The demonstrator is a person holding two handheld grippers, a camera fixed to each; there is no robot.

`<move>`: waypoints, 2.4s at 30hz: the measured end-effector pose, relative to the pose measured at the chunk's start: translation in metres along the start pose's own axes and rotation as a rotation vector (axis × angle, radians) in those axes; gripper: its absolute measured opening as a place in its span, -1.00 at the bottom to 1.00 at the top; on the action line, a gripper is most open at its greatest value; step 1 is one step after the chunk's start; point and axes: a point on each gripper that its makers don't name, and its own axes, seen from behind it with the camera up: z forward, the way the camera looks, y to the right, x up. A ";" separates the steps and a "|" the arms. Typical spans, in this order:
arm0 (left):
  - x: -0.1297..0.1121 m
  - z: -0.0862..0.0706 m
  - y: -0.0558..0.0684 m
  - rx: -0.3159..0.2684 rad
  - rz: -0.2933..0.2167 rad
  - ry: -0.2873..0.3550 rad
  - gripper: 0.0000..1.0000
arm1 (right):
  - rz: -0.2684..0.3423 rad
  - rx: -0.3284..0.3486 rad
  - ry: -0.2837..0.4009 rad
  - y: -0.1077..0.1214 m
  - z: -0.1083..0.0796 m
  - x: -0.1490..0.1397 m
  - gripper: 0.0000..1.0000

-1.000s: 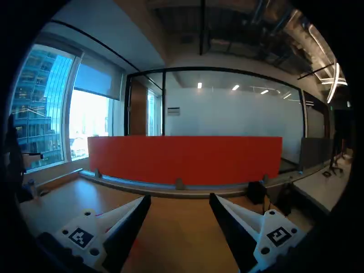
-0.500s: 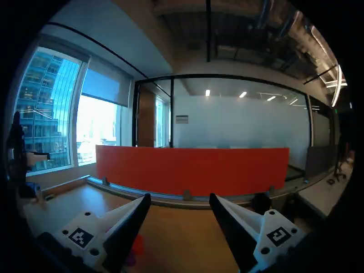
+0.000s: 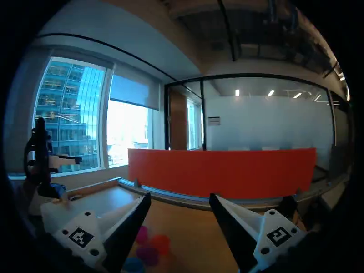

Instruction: Pour water

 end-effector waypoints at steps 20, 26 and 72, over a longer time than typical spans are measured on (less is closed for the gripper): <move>0.001 0.007 0.048 -0.245 -0.039 -0.010 0.94 | -0.003 0.280 -0.024 -0.062 -0.003 0.008 0.99; -0.010 0.006 0.052 -0.274 -0.010 -0.036 0.94 | -0.029 0.324 -0.060 -0.070 -0.005 -0.004 0.99; -0.181 0.026 0.041 -0.306 0.144 -0.353 0.94 | -0.173 0.470 -0.394 -0.103 -0.017 -0.173 0.98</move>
